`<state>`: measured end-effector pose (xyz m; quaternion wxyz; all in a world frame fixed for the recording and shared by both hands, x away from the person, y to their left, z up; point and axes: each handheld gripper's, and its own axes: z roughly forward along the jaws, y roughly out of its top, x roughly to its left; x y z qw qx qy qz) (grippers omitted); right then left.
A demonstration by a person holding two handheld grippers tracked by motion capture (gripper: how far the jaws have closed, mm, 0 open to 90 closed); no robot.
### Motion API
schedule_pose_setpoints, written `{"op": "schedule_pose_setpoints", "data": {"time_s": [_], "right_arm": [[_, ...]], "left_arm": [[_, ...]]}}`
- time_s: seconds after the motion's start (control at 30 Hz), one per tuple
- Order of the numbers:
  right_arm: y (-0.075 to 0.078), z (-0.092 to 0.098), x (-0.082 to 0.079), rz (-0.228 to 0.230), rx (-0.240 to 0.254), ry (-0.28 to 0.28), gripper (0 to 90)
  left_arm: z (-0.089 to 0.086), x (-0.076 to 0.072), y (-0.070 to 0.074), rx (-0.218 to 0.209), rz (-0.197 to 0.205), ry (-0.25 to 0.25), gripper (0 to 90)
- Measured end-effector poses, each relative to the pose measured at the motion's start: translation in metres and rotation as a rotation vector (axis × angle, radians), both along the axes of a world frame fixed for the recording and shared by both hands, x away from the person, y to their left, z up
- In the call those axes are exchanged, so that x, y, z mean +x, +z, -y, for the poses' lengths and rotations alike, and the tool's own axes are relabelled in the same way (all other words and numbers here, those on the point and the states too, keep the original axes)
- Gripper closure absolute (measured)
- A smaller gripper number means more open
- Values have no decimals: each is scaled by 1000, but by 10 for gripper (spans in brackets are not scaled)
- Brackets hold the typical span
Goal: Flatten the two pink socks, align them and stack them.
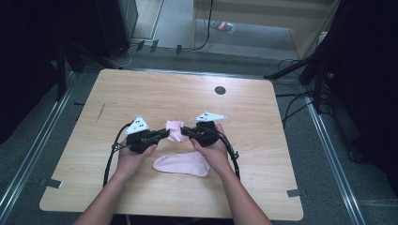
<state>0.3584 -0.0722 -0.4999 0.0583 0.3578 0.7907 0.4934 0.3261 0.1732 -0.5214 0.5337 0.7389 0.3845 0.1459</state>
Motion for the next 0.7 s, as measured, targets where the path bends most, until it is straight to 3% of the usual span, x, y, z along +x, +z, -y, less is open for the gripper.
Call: {"op": "schedule_pose_setpoints", "data": {"time_s": [0.13, 0.27, 0.37, 0.43, 0.5, 0.7], "right_arm": [[12, -1, -4, 10, 38, -53, 900], [26, -7, -8, 31, 69, -96, 900], [37, -14, -9, 59, 32, -144, 900], [43, -19, -8, 49, 15, -186, 900], [49, -24, -6, 51, 14, -225, 900], [58, -36, 1, 43, 44, -267, 900]], "left_arm": [[-4, 8, 2, -8, -51, 132, 725], [-9, 12, 4, -15, -67, 213, 573], [-16, 11, 3, -32, -86, 293, 424], [-21, 11, 1, -46, -116, 334, 312], [-25, 9, -2, -47, -121, 345, 280], [-21, 0, -6, -18, -136, 332, 244]]}}
